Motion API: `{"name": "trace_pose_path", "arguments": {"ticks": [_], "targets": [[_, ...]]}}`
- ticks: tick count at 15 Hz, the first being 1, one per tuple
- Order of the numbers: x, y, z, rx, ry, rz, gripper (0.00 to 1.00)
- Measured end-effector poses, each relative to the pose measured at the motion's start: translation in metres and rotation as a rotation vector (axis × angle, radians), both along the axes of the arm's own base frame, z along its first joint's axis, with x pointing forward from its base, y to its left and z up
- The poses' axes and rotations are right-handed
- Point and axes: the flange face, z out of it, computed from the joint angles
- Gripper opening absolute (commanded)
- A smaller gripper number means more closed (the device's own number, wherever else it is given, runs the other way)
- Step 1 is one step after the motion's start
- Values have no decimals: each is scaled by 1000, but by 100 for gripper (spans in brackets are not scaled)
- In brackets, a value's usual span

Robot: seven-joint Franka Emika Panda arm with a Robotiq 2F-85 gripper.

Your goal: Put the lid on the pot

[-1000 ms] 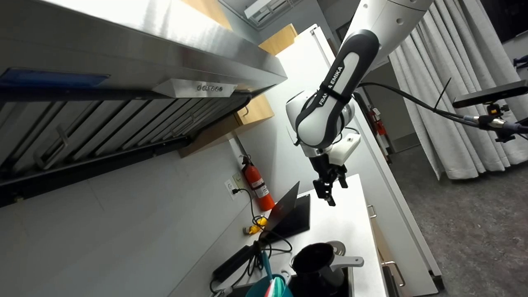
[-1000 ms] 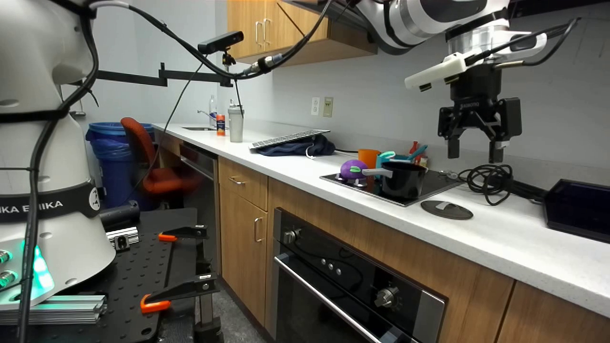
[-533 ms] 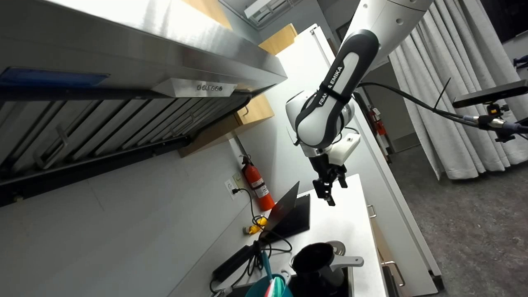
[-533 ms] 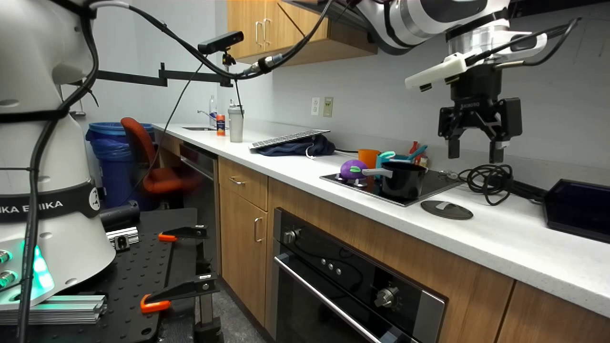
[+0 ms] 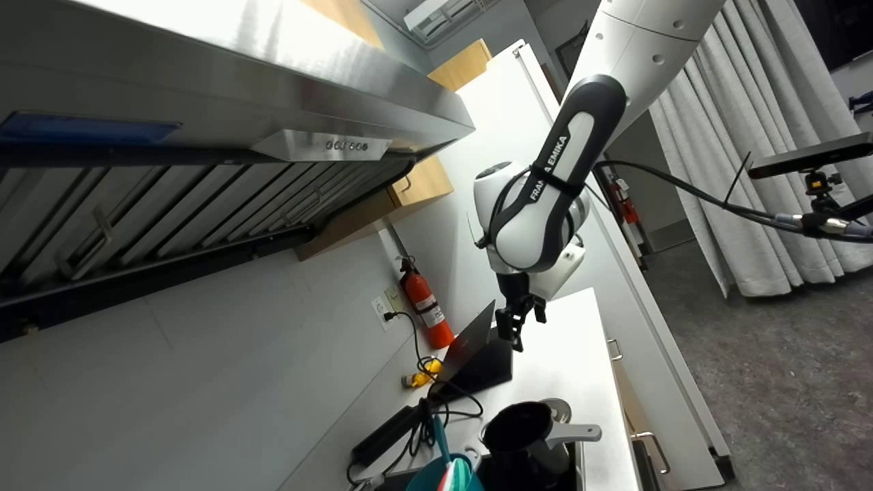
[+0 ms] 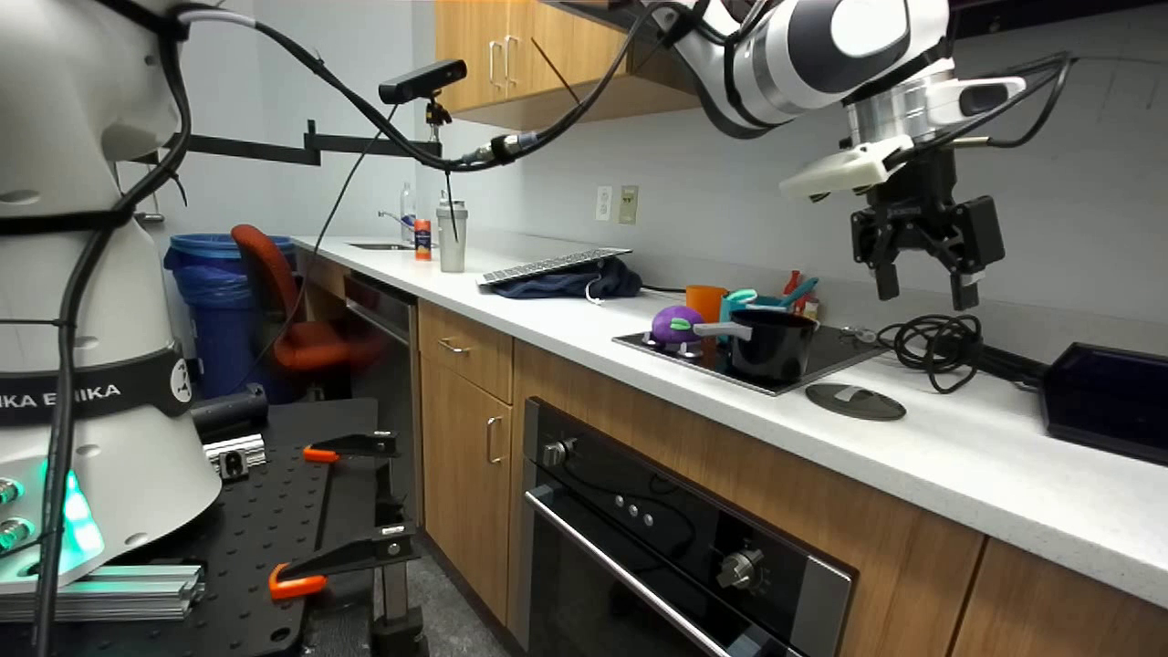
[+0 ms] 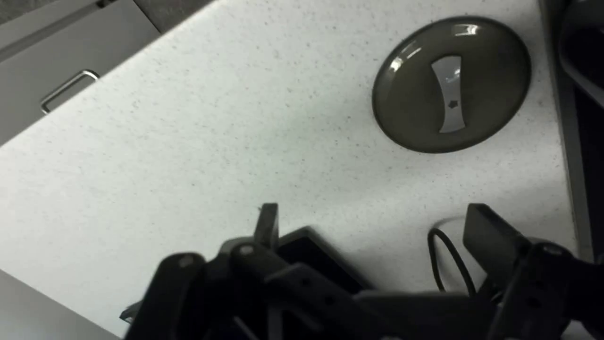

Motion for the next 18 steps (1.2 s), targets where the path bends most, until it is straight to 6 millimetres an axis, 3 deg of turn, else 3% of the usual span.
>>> {"name": "trace_pose_path", "arguments": {"ticks": [4, 9, 18], "targets": [[4, 29, -40, 1, -36, 40, 100], [0, 37, -80, 2, -5, 54, 100], [3, 45, -80, -8, -1, 96, 100]]}}
